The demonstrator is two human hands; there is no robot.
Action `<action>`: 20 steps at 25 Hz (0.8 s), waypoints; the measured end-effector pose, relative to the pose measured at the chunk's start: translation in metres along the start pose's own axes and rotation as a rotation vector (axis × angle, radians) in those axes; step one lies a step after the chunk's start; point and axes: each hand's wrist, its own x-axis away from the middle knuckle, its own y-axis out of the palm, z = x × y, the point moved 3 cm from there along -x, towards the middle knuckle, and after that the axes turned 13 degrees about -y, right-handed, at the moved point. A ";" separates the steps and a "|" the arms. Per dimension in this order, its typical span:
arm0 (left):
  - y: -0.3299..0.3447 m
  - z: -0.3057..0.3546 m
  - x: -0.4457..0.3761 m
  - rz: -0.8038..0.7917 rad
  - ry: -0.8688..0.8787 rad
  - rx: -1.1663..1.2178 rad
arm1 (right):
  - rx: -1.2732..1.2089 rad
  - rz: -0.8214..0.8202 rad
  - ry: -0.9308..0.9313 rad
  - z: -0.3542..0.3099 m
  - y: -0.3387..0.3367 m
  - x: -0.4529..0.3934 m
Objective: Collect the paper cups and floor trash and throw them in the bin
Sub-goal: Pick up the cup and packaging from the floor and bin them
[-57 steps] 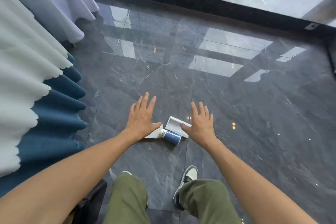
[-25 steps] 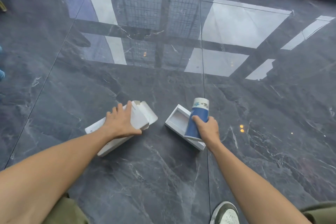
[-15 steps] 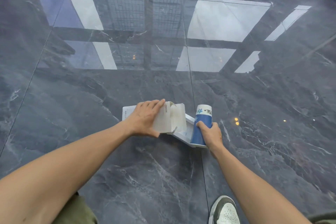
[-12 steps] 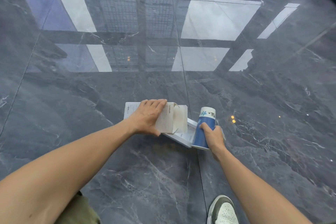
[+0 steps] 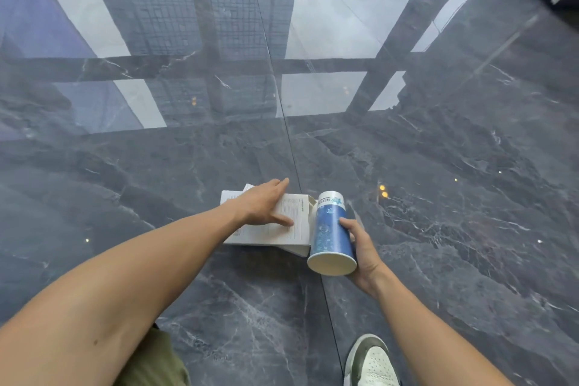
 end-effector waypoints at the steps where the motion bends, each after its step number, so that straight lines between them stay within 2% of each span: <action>1: 0.001 0.000 -0.003 -0.026 -0.030 0.025 | -0.022 0.003 0.007 0.002 0.002 0.000; 9: 0.006 -0.026 0.014 -0.123 -0.287 -0.133 | -0.117 0.008 -0.040 0.002 0.013 -0.009; 15: 0.009 -0.037 0.034 -0.159 -0.450 0.072 | -0.243 0.139 -0.118 0.013 0.027 -0.006; 18: 0.013 -0.041 0.039 -0.206 -0.484 0.117 | -0.283 0.201 -0.065 0.033 0.030 0.005; 20: 0.018 -0.041 0.042 -0.252 -0.494 0.186 | -0.289 0.185 -0.017 0.043 0.038 0.011</action>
